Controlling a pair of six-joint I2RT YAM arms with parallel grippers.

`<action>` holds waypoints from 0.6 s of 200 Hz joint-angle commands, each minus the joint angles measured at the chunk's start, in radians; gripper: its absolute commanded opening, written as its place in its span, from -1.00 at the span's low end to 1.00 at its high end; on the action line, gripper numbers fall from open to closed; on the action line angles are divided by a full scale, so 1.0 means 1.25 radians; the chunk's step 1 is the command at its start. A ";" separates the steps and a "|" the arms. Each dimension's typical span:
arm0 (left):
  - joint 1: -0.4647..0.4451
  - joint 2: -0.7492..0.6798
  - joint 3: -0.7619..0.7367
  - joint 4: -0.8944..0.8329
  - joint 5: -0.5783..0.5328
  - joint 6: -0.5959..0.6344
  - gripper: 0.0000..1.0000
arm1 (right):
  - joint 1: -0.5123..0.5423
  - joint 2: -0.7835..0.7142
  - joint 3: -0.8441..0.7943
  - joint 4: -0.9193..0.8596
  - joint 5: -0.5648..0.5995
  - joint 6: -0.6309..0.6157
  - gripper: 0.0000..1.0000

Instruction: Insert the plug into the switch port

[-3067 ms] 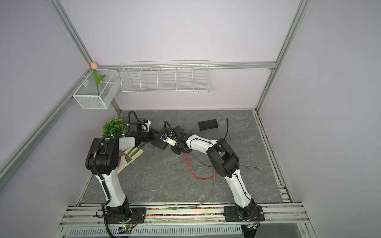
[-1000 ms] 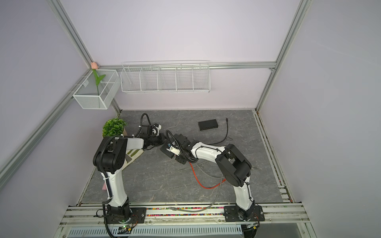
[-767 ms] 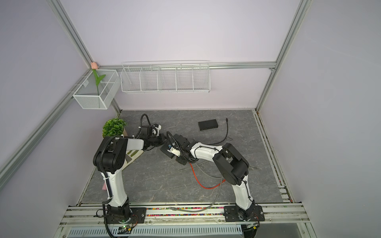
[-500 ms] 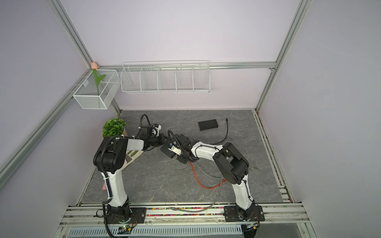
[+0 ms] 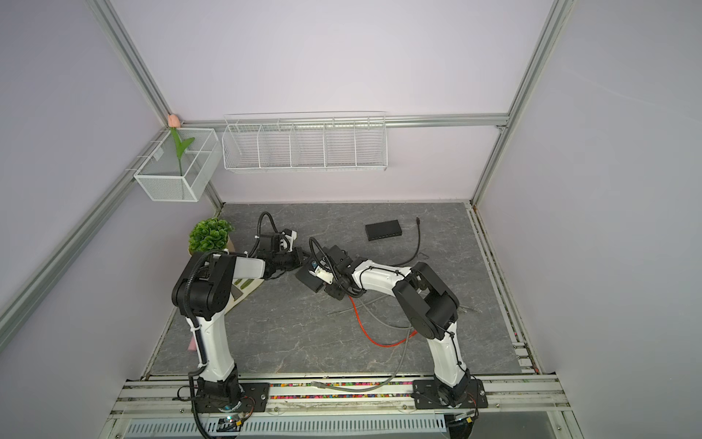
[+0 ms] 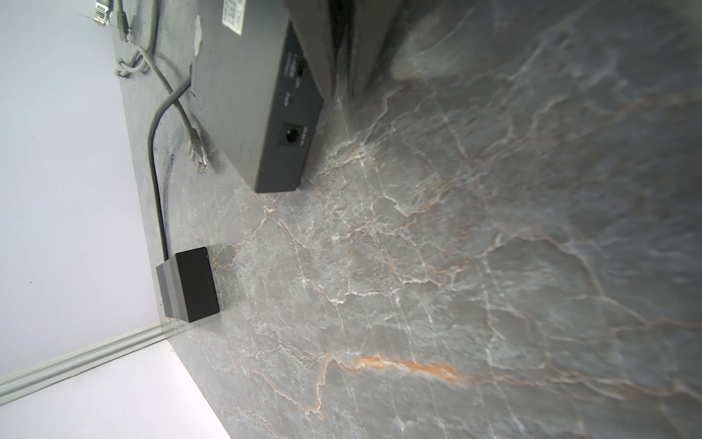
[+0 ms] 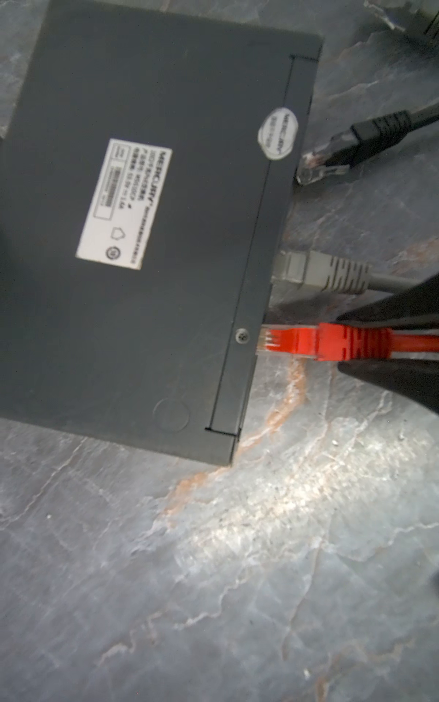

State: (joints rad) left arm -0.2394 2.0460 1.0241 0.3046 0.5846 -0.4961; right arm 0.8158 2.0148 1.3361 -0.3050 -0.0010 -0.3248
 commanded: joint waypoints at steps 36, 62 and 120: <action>-0.006 0.018 -0.046 -0.027 0.006 -0.005 -0.76 | -0.006 0.030 0.034 0.031 -0.034 0.016 -0.86; -0.006 0.017 -0.055 -0.017 0.008 -0.006 -0.76 | -0.008 0.029 0.017 0.075 -0.053 0.035 -0.86; -0.013 0.022 -0.065 0.001 0.017 -0.002 -0.77 | -0.007 0.052 0.016 0.130 -0.063 0.055 -0.86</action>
State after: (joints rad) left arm -0.2375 2.0460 0.9817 0.3901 0.5842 -0.5076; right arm 0.8066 2.0472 1.3499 -0.2867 -0.0517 -0.2699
